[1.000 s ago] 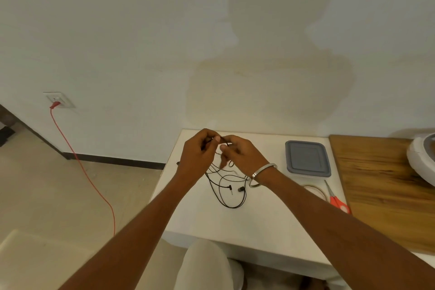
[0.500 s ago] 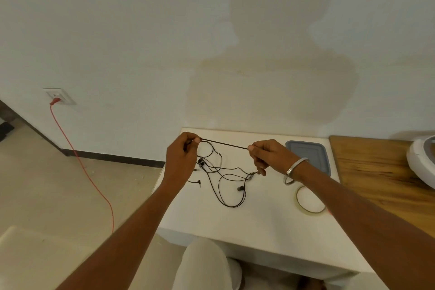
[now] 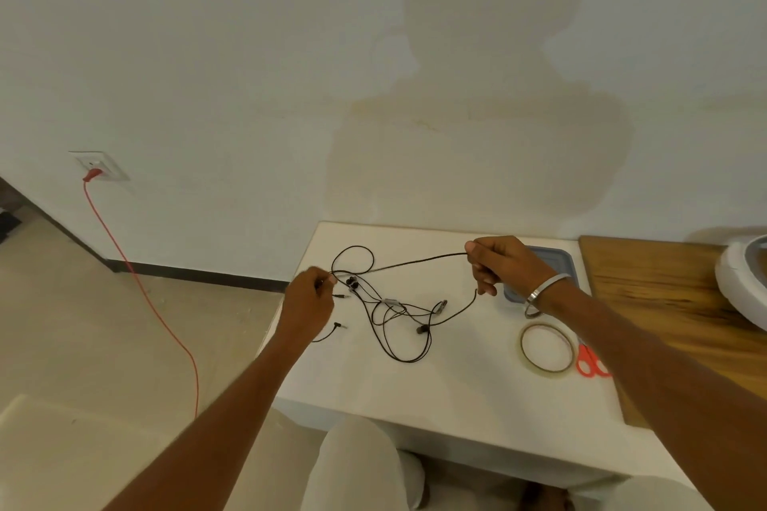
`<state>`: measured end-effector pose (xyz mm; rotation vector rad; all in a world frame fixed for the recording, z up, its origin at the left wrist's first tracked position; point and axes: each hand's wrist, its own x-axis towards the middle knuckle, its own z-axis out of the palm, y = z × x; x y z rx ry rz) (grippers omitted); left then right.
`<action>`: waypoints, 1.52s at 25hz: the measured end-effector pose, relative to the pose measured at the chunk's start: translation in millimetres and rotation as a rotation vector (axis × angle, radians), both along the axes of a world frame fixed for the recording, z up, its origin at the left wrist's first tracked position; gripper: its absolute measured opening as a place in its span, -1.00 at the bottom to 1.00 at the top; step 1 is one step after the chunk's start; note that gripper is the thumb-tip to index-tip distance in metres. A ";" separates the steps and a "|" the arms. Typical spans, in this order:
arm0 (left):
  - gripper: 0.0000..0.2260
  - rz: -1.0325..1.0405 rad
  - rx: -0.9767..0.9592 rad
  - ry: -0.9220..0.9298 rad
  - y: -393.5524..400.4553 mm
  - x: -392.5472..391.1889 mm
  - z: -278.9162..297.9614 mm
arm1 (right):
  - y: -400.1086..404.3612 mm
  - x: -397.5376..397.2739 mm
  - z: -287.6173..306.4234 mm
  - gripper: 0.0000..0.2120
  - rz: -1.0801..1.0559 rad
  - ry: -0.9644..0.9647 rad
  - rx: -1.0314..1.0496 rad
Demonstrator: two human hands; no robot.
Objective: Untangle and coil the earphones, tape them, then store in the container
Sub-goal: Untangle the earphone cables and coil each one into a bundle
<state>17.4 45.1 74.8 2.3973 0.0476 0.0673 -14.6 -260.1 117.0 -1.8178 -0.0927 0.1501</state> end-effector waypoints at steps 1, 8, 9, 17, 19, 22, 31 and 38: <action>-0.86 -0.022 0.084 0.064 -0.1 0.8 -7.9 | 1.7 0.3 -0.1 -0.63 0.004 -0.004 -0.010; -0.40 -0.297 0.359 0.436 -25.7 -3.2 3.8 | 14.5 2.3 -3.2 -0.64 0.082 0.003 -0.118; -0.31 -0.368 0.330 0.437 -33.1 -5.3 12.8 | 16.4 2.7 -2.6 -0.63 0.088 0.003 -0.126; -0.81 -0.625 -0.121 0.012 -88.8 -18.1 61.1 | 31.1 5.9 6.6 -0.66 0.135 -0.031 -0.167; -0.83 -0.579 -0.114 -0.005 -88.0 -17.4 59.8 | 32.2 6.2 6.7 -0.66 0.144 -0.034 -0.173; -0.83 -0.564 -0.124 -0.107 -81.1 -17.4 57.9 | 32.5 6.4 5.2 -0.64 0.152 0.000 -0.158; -0.85 -0.369 -0.106 -0.210 -31.1 -6.9 38.9 | 10.4 2.1 -1.3 -0.57 0.147 0.066 -0.132; -0.84 -0.216 -0.051 -0.171 10.0 1.1 16.3 | -10.2 0.5 -0.2 -0.59 0.078 0.055 -0.074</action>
